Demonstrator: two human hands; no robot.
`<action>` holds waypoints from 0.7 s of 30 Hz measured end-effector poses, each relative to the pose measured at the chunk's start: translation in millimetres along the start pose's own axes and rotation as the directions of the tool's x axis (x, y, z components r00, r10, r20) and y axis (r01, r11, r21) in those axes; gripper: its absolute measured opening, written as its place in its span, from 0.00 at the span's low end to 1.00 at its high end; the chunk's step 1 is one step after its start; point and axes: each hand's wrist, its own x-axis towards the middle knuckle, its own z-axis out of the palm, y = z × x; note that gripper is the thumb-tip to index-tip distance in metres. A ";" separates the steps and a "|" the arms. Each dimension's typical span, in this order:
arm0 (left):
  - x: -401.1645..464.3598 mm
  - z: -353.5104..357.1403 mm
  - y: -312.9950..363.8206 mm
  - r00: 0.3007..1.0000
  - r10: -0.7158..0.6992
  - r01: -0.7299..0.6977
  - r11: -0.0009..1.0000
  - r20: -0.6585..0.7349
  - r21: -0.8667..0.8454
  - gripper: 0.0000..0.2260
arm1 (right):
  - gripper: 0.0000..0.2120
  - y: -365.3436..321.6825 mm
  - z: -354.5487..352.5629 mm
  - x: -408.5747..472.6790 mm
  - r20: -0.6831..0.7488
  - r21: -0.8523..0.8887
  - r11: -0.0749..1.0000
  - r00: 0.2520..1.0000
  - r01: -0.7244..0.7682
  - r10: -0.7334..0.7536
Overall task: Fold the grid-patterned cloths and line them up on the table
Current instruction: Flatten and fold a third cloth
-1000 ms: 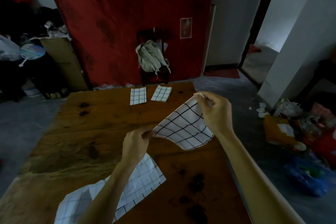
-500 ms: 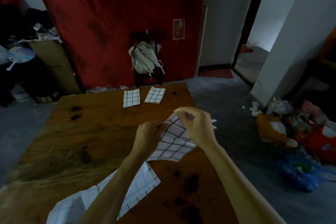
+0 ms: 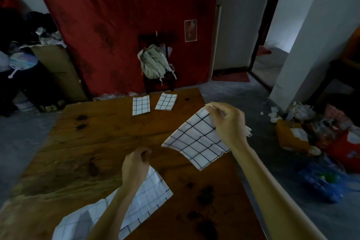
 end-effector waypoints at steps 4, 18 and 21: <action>11.8 -10.4 50.0 0.961 0.273 -0.276 0.959 -0.048 -0.061 0.11 | 0.09 6.7 15.1 -13.6 0.132 -0.063 0.995 0.989 0.080 -0.071; 17.3 -35.4 69.7 0.973 0.223 -0.229 0.910 -0.058 -0.347 0.13 | 0.06 22.9 11.9 -33.1 0.300 -0.210 0.971 0.953 0.113 -0.046; 12.4 -43.3 66.4 0.975 0.222 -0.206 0.917 0.009 -0.342 0.11 | 0.05 22.7 10.3 -35.0 0.303 -0.185 0.980 0.953 0.080 -0.020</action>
